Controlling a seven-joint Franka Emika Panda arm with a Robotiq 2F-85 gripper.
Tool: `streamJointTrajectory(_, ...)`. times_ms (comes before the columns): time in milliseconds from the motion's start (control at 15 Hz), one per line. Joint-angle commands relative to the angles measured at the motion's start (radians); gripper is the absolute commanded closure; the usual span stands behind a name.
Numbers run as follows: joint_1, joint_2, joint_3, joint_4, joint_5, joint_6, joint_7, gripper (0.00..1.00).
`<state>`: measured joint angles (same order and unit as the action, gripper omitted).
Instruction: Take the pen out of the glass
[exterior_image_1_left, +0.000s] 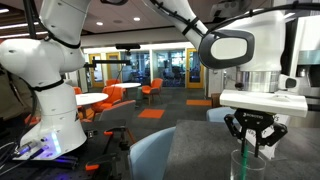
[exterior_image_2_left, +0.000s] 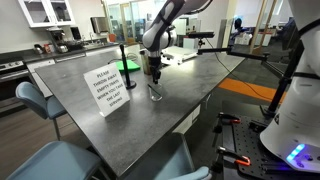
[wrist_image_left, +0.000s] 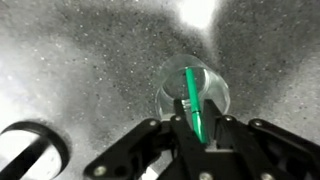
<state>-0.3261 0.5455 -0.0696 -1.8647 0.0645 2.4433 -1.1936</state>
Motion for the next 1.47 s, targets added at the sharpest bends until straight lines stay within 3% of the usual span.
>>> streamJointTrajectory(0,-0.033,0.036,0.035,0.054,-0.005,-0.035,0.000,0.73)
streamJointTrajectory(333,-0.037,0.057,0.049,0.063,-0.013,-0.045,0.003,0.77)
streamJointTrajectory(600,-0.033,0.075,0.049,0.071,-0.022,-0.049,0.010,0.76)
streamJointTrajectory(733,-0.030,0.085,0.049,0.080,-0.026,-0.055,0.014,0.71)
streamJointTrajectory(1000,-0.027,0.109,0.055,0.101,-0.030,-0.063,0.016,0.73)
streamJointTrajectory(1267,-0.028,0.130,0.059,0.125,-0.029,-0.077,0.022,0.80)
streamJointTrajectory(1333,-0.028,0.133,0.058,0.130,-0.030,-0.080,0.024,0.95)
streamJointTrajectory(1400,-0.029,0.135,0.058,0.132,-0.030,-0.081,0.023,0.95)
